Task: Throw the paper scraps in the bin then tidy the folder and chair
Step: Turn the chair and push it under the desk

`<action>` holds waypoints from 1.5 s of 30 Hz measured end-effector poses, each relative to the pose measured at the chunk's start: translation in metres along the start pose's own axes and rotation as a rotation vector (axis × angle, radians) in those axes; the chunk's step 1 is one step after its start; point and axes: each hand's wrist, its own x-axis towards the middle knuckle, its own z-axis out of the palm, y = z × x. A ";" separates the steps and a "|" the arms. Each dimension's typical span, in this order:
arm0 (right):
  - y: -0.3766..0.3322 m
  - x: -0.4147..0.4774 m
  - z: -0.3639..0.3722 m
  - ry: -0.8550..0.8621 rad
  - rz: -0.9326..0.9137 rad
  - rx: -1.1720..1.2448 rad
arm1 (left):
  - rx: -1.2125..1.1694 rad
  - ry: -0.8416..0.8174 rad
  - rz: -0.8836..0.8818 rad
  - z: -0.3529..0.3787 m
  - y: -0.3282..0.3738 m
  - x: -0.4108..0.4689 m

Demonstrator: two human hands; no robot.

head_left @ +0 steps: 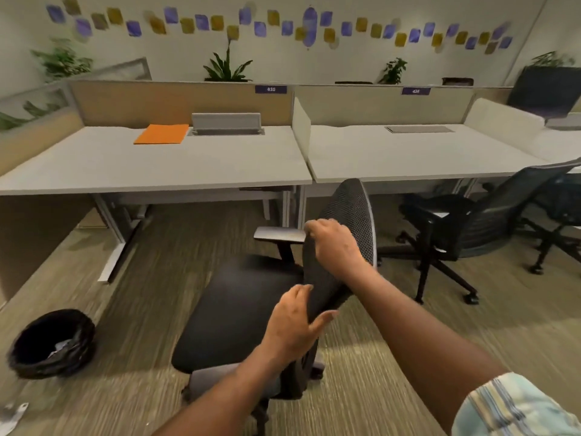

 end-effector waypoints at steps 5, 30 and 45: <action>0.076 0.012 -0.035 0.087 0.142 0.013 | 0.055 0.021 0.043 0.024 0.056 0.024; 0.135 0.048 0.016 -0.505 -0.138 -0.130 | 0.169 -0.035 -0.095 0.003 0.028 0.026; 0.071 0.069 0.050 -0.430 -0.108 -0.098 | 0.072 0.152 -0.094 -0.034 -0.048 0.016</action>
